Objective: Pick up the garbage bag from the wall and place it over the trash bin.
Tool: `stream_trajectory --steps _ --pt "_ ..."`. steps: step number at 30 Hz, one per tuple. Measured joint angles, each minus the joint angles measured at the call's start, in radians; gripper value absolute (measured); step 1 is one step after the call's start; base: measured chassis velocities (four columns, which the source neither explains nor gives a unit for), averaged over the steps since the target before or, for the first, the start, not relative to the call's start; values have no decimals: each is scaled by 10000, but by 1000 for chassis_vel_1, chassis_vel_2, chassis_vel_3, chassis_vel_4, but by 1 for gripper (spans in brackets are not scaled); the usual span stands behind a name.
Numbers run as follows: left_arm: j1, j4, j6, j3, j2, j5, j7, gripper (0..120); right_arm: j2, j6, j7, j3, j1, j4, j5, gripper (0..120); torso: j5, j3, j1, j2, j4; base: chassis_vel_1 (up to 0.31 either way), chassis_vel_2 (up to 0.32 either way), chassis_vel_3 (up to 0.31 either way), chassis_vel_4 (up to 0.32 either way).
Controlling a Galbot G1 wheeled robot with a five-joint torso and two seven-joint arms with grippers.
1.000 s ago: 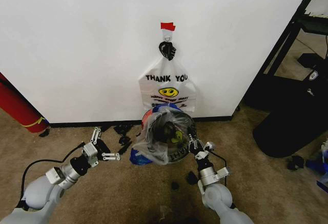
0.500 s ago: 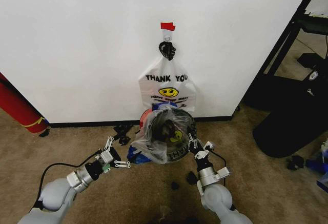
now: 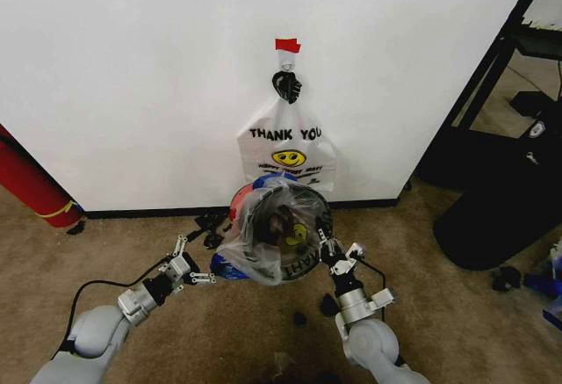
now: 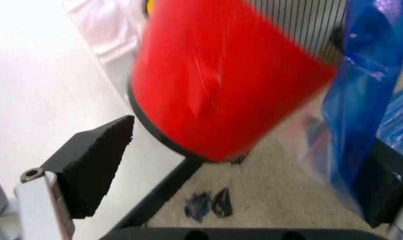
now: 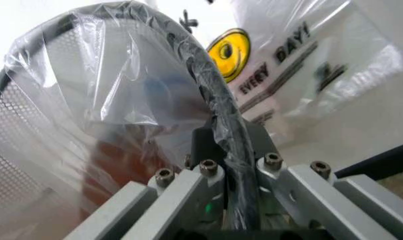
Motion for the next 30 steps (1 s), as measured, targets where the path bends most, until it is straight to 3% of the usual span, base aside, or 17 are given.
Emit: stream_trajectory --steps 19,30 --pt "-867 840 -241 655 28 420 -373 100 -232 -934 -45 -15 -442 694 -42 0 0 0 0 0 -1 0 0 0 0" --pt "-729 850 -554 564 115 403 314 100 -98 -933 13 -51 -266 578 -65 0 1 0 0 0 0 0 0 0 0"
